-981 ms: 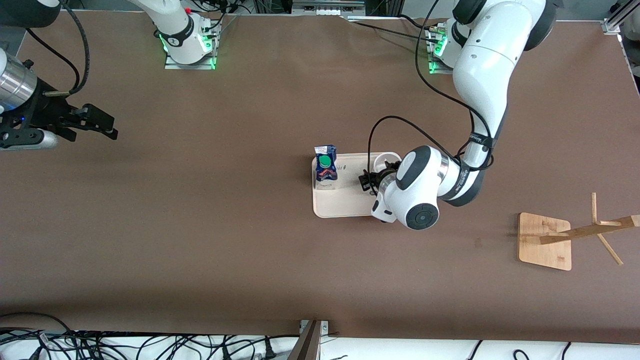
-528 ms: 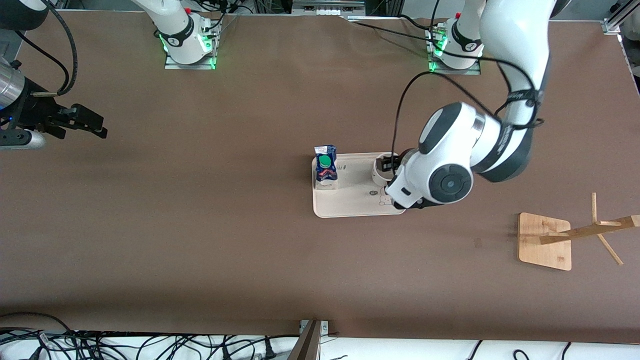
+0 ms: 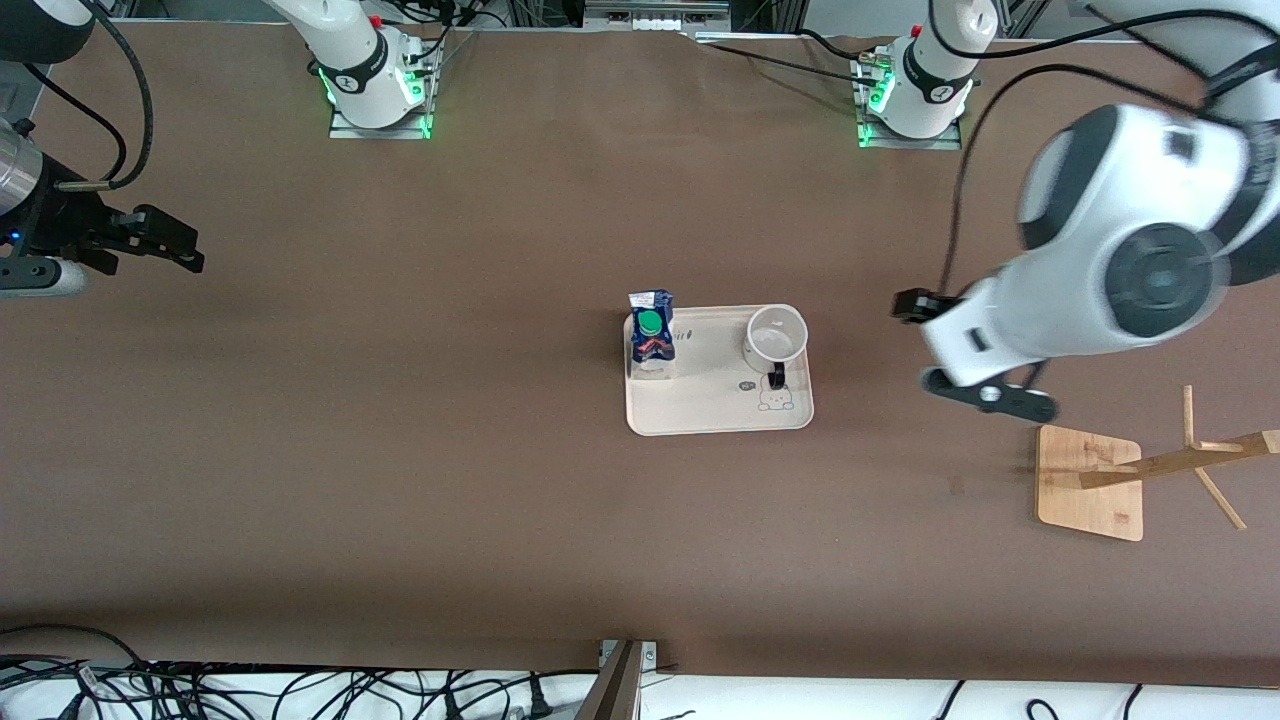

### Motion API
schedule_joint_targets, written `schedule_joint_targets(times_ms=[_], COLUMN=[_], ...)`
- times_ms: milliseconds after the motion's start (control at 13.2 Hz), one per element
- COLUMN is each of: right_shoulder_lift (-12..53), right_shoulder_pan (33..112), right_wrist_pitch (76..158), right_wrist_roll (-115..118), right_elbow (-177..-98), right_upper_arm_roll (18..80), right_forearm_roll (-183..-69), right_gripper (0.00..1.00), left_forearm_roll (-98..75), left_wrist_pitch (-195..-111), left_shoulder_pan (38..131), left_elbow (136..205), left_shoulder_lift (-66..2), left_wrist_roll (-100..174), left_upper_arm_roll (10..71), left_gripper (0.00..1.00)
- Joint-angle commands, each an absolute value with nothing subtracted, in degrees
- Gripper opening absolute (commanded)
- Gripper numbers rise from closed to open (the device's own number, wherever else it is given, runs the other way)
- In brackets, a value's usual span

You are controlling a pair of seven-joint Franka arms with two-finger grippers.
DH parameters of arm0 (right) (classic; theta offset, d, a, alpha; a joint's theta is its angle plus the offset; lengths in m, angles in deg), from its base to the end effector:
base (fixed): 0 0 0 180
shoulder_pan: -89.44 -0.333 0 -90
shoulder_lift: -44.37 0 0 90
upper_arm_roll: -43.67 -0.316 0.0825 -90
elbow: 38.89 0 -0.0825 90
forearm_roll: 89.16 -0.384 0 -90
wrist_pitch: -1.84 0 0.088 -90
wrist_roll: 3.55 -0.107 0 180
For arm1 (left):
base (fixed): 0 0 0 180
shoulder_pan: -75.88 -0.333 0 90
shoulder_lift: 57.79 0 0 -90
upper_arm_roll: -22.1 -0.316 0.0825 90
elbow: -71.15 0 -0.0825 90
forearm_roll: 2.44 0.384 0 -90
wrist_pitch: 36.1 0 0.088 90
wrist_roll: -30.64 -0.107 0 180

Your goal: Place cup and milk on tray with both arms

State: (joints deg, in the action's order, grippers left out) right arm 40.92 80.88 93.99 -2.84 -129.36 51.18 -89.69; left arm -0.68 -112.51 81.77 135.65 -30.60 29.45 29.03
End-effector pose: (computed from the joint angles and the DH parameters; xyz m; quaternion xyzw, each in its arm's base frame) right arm 0.5745 0.0136 0.5901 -0.9998 -0.0152 0.0152 0.0006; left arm 0.6486 -0.1239 0.5226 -0.9844 0.1164 0.1320 0.0004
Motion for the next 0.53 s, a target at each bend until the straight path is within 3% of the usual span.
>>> schedule_joint_targets(times_ms=[0, 226, 453], right_shoulder_lift=[41.39, 41.21, 41.21], right_shoulder_pan=[81.88, 81.88, 81.97], right_wrist_pitch=[91.23, 91.31, 91.23], right_wrist_roll=[-2.23, -2.41, -2.41], right_elbow=[-126.36, -126.34, -126.34], right_upper_arm_roll=[49.99, 50.08, 50.17], right_forearm_roll=[-88.81, -88.81, -88.29], right_gripper=[1.00, 1.00, 1.00], left_forearm_roll=[0.55, 0.29, 0.55], left_wrist_pitch=[-117.37, -128.97, -131.11], left_shoulder_pan=[79.05, 75.36, 74.82], left_elbow=[140.12, 156.07, 166.66], left_shoulder_lift=[-37.28, -50.01, -60.75], left_wrist_roll=[27.73, 28.00, 35.71], left_upper_arm_roll=[29.40, 29.31, 29.13], left_gripper=[1.00, 1.00, 1.00])
